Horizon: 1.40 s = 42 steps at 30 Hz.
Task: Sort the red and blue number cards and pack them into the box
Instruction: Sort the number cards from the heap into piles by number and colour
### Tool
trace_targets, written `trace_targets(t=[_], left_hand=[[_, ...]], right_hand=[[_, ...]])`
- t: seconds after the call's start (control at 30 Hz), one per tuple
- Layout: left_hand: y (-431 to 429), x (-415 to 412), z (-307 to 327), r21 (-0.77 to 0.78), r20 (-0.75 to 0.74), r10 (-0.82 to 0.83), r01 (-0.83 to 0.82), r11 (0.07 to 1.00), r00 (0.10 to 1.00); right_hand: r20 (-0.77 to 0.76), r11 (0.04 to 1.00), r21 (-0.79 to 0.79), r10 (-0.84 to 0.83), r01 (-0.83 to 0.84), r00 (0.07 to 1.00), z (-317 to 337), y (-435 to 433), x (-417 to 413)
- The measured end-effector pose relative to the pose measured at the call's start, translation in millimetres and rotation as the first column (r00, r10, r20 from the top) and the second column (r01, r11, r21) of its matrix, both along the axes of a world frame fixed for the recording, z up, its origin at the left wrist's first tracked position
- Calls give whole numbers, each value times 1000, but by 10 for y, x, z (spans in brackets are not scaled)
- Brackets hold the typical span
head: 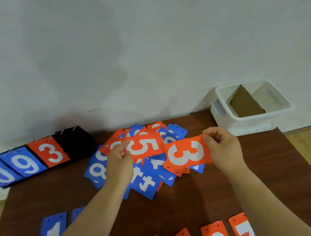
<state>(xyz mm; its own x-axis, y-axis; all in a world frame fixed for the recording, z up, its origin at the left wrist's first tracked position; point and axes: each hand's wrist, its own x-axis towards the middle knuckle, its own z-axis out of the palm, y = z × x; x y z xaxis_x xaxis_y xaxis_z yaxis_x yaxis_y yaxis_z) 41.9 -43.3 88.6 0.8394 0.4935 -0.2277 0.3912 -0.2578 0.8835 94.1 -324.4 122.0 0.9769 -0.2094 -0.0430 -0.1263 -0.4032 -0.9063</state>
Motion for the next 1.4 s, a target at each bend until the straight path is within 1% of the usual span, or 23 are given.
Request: trace_targets(t=[0.1, 0.2, 0.27, 0.33, 0.37, 0.4, 0.47, 0.53, 0.57, 0.6, 0.63, 0.7, 0.73, 0.77, 0.83, 0.9, 0.97, 1.03, 1.07, 1.17, 1.23, 1.3, 1.4], left_hand=[[127, -340, 135, -129, 99, 23, -10, 992, 995], [192, -731, 294, -300, 138, -9, 50, 953, 990], [254, -1049, 447, -377, 134, -54, 101, 921, 990], [343, -1348, 567, -387, 81, -119, 141, 911, 990], [391, -1478, 593, -363, 55, -133, 143, 921, 990], [445, -1604, 635, -340, 40, -123, 129, 932, 992], [589, -1850, 708, -308, 43, -78, 88, 947, 996], [760, -2098, 754, -296, 51, -38, 52, 954, 998], [845, -2215, 761, -308, 50, -21, 36, 951, 999], [928, -2349, 780, -317, 48, -14, 29, 948, 999], [985, -2444, 791, -320, 44, -16, 29, 947, 999], [1078, -2619, 814, -305, 51, -38, 52, 951, 998], [1117, -2705, 835, -301, 56, -52, 66, 951, 997], [1153, -2778, 847, -306, 63, -60, 76, 949, 996], [1207, -2901, 843, -300, 80, -89, 109, 948, 993], [1237, -2999, 840, -289, 91, -114, 136, 948, 989], [1242, -3071, 800, -301, 99, -116, 140, 943, 988], [1214, -3122, 719, -283, 90, -106, 127, 951, 990], [1187, -3141, 678, -260, 73, -104, 119, 958, 992], [1079, -3178, 539, -234, 44, -78, 86, 968, 996], [987, -3170, 438, -200, 17, -80, 82, 976, 997], [864, -3131, 361, -178, -17, -112, 107, 978, 994], [648, -3020, 287, -170, -50, -137, 127, 977, 989]], right_hand=[[-75, 982, 95, 169, -162, 983, 147, 311, -198], [-100, 946, 157, 300, -282, 949, 274, 651, -451], [-104, 918, 179, 375, -353, 921, 331, 917, -673], [-108, 890, 188, 438, -415, 892, 367, 1185, -912], [-104, 881, 185, 459, -436, 882, 387, 1314, -1035], [-95, 880, 183, 460, -439, 883, 404, 1432, -1151], [-85, 905, 215, 391, -366, 916, 424, 1621, -1366], [-108, 920, 286, 311, -270, 944, 432, 1760, -1583], [-141, 911, 333, 301, -242, 943, 420, 1817, -1682], [-180, 893, 385, 323, -235, 929, 405, 1879, -1784], [-217, 850, 475, 364, -228, 906, 396, 1925, -1867], [-289, 714, 675, 486, -185, 825, 439, 2032, -2044], [-310, 671, 724, 526, -162, 792, 470, 2080, -2122], [-327, 651, 746, 544, -143, 773, 504, 2120, -2196], [-334, 638, 758, 559, -136, 759, 512, 2169, -2314], [-320, 675, 723, 513, -145, 796, 497, 2203, -2384], [-274, 735, 663, 416, -143, 867, 478, 2181, -2405], [-187, 844, 509, 297, -166, 936, 471, 2061, -2381], [-149, 895, 406, 267, -187, 952, 448, 1949, -2356], [-113, 960, 129, 265, -250, 958, 390, 1495, -2312], [-149, 952, -25, 297, -304, 943, 350, 1168, -2318], [-205, 926, -118, 332, -360, 921, 278, 862, -2325], [-312, 843, -249, 397, -477, 863, 120, 474, -2308]])
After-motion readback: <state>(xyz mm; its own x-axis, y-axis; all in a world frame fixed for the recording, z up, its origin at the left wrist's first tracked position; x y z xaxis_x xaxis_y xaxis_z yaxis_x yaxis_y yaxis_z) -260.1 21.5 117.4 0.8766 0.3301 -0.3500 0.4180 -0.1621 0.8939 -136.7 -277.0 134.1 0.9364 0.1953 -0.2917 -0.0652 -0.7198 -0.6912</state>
